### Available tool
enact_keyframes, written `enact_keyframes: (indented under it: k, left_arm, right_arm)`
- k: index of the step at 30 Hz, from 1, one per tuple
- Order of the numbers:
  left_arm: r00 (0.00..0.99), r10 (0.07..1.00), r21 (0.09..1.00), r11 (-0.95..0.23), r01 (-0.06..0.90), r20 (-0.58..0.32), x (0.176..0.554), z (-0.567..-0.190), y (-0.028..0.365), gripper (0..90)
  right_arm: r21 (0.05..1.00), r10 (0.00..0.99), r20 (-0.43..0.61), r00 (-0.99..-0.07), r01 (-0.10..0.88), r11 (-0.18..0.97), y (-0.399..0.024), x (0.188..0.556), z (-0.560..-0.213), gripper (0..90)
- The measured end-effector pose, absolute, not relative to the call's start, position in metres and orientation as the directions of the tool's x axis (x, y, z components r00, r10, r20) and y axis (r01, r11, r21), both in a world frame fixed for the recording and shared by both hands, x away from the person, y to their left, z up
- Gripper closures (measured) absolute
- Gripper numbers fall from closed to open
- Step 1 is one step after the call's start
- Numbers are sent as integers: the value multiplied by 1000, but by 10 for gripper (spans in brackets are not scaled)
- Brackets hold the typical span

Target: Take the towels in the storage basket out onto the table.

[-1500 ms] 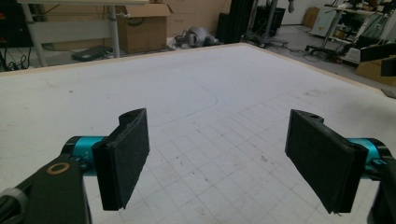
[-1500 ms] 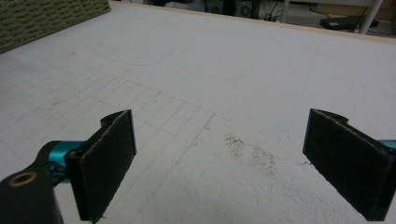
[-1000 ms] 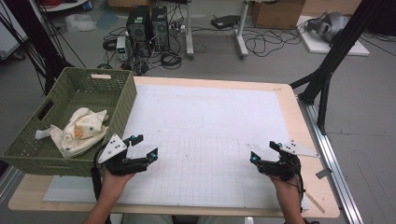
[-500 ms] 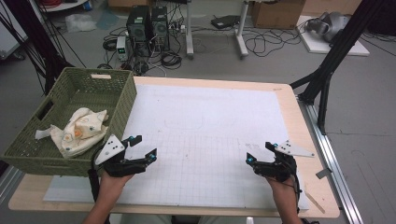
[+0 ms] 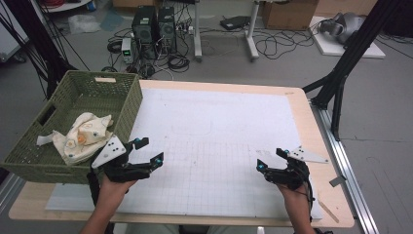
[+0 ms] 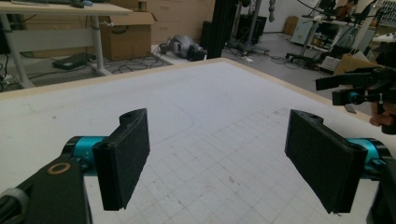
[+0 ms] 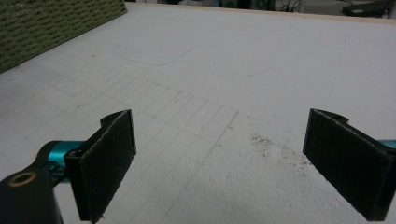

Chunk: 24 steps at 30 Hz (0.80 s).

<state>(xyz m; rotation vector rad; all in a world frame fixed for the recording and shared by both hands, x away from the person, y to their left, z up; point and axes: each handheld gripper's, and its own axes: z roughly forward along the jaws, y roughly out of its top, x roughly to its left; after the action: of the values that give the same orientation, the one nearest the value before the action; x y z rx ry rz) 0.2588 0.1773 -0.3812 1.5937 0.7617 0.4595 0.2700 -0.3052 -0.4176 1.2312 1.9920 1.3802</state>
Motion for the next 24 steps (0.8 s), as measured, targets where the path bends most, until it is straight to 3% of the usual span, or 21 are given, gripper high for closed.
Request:
enact_keyframes:
  k: [14, 24]
  left_arm:
    - [652, 748, 984, 7, 180, -125, 261, -344, 218, 220]
    - [548, 829, 985, 16, 172, -109, 279, -308, 280, 222]
  right_arm:
    - [898, 833, 152, -532, 426, 109, -305, 269, -416, 87]
    - [899, 837, 111, -535, 413, 145, -303, 268, -415, 88]
